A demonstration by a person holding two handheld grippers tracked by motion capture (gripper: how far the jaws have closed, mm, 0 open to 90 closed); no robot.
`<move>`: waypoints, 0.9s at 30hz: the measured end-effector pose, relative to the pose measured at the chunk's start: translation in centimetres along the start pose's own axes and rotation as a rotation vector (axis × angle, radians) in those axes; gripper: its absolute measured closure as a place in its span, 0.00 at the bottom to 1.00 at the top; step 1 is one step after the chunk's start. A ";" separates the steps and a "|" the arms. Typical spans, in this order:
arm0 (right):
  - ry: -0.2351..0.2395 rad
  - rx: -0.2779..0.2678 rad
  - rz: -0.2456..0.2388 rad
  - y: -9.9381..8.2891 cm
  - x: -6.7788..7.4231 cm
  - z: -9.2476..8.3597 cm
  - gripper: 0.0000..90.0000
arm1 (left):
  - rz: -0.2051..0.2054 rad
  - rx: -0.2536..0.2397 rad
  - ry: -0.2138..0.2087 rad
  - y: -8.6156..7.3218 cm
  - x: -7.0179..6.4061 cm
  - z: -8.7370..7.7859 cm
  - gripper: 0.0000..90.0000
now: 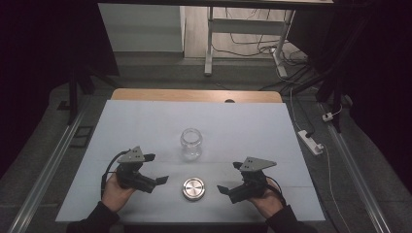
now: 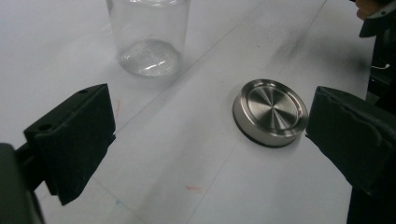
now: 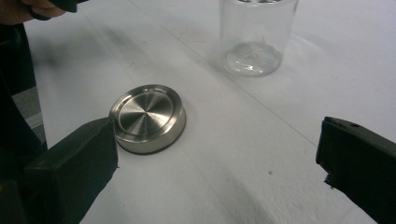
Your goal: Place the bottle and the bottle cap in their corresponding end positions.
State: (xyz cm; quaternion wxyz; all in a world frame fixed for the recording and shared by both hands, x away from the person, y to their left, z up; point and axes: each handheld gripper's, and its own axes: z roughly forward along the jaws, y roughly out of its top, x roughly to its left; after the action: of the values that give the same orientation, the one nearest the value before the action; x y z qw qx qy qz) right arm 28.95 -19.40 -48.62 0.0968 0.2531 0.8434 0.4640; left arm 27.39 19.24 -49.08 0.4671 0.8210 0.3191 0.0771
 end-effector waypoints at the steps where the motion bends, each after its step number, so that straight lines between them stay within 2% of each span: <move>1: -0.004 -0.001 0.001 -0.1 -0.1 -0.2 0.00 | 0.000 0.001 0.003 -0.2 0.0 -0.2 0.02; 10: -0.054 -0.011 0.021 -1.0 -0.5 -1.9 0.00 | -0.041 -0.017 0.027 -1.7 -0.2 -2.1 0.02; 20: -0.113 0.011 0.040 -2.4 -1.2 -3.6 0.00 | -0.080 -0.015 0.052 -3.9 -0.5 -4.0 0.02; 27: -0.155 0.014 0.063 -3.4 -1.5 -4.8 0.00 | -0.108 -0.014 0.090 -5.3 -0.7 -5.5 0.02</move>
State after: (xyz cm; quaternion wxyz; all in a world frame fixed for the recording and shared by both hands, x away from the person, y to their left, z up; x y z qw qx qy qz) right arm 27.12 -25.19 -48.91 0.1456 0.3153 0.8282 0.4398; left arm 22.11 24.69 -50.29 0.4616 0.7950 0.3830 0.0908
